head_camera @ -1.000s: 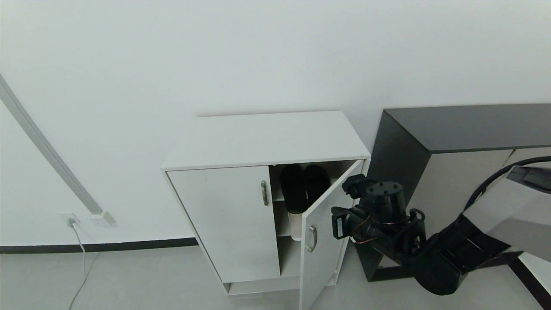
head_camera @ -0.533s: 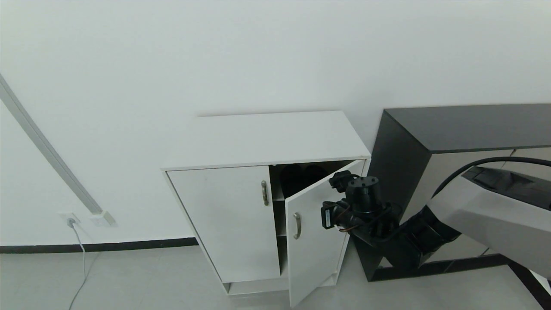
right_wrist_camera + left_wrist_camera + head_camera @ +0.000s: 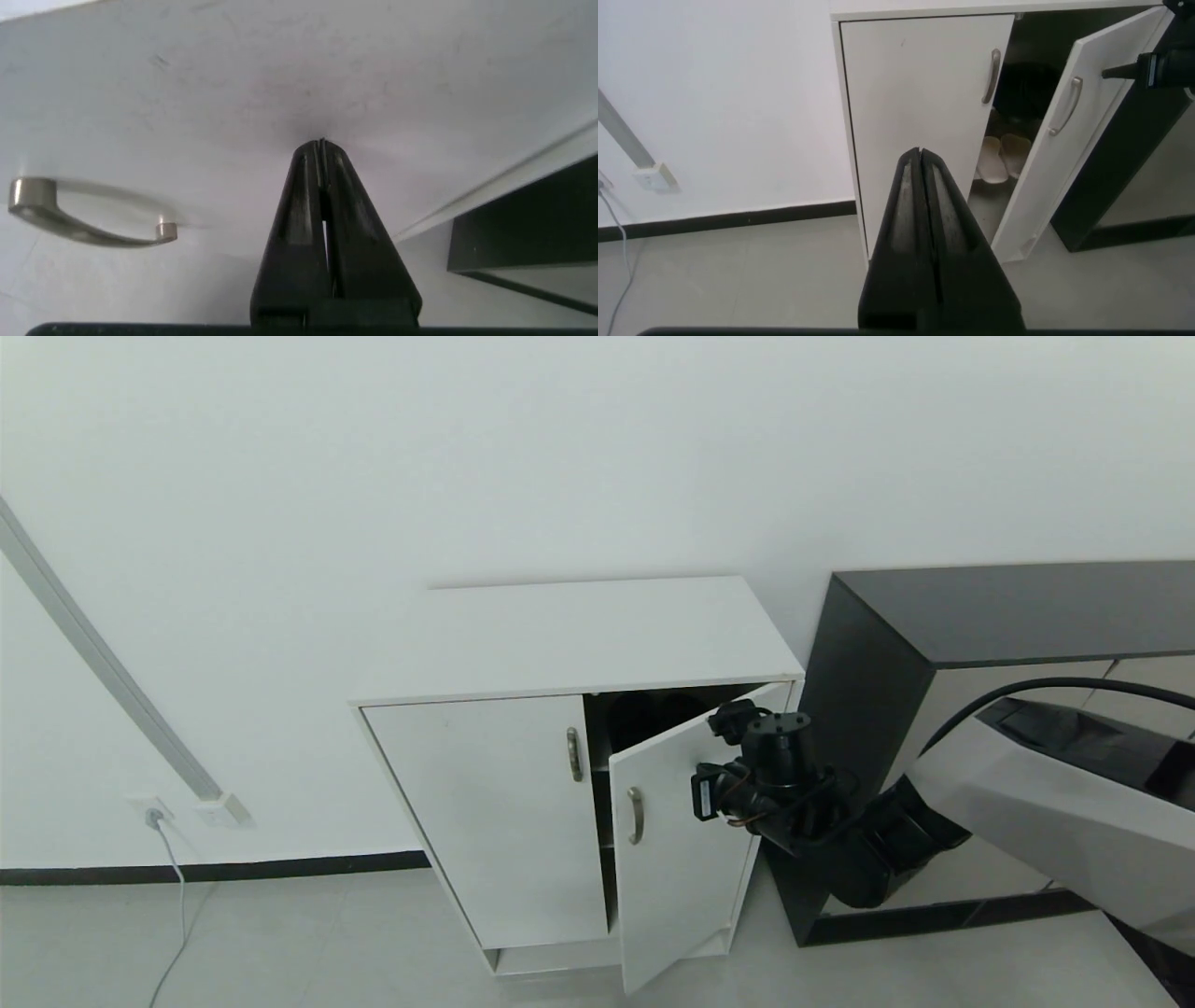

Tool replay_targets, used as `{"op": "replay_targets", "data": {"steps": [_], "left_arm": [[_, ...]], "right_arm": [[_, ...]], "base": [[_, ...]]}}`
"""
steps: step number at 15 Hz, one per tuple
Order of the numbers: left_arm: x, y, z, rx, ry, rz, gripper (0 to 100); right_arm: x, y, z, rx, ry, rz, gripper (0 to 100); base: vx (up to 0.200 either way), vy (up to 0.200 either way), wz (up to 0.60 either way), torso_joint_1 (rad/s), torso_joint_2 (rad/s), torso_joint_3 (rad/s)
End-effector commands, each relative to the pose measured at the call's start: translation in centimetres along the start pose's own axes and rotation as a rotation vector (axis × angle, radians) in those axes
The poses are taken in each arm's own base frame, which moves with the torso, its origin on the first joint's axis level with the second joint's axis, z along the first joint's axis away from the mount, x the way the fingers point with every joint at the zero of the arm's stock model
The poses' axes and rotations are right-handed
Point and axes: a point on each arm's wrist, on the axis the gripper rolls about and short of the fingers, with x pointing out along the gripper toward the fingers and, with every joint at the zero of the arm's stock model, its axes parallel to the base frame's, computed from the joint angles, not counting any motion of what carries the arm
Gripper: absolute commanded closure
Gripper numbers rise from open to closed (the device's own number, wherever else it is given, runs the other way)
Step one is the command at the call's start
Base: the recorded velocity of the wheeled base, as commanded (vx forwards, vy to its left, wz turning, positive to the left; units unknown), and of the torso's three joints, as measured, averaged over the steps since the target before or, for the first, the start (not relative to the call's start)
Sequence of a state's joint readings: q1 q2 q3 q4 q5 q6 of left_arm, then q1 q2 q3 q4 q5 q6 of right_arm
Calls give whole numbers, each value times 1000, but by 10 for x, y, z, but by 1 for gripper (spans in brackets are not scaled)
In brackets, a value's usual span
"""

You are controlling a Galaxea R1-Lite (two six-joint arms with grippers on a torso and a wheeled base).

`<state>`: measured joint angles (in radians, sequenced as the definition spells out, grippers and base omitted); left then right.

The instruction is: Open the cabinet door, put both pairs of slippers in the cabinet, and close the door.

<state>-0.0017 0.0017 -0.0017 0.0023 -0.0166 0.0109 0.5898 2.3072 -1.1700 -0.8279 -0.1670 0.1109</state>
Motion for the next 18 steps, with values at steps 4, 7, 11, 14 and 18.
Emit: {"op": "replay_targets", "data": {"steps": [4,7,11,14,18], "left_arm": [[0,0,0,1,1,0,100],[0,0,0,1,1,0,100],[0,0,0,1,1,-2,100],[0,0,0,1,1,-2,100],[0,0,0,1,-1,-2,100]], "right_arm": [[11,-3,9,5,-12,-11,100],[19,-10,11,10,-7,-28,100],[24,-15,11,13,-14,-39,100],[26,-19,13,15,-14,-48,100],[31,-27,16,21,-15,-65,100]], "base": [[0,0,0,0,0,0],[0,0,0,0,0,0],[0,0,0,0,0,0],[0,0,0,0,0,0],[0,0,0,0,0,0]]}}
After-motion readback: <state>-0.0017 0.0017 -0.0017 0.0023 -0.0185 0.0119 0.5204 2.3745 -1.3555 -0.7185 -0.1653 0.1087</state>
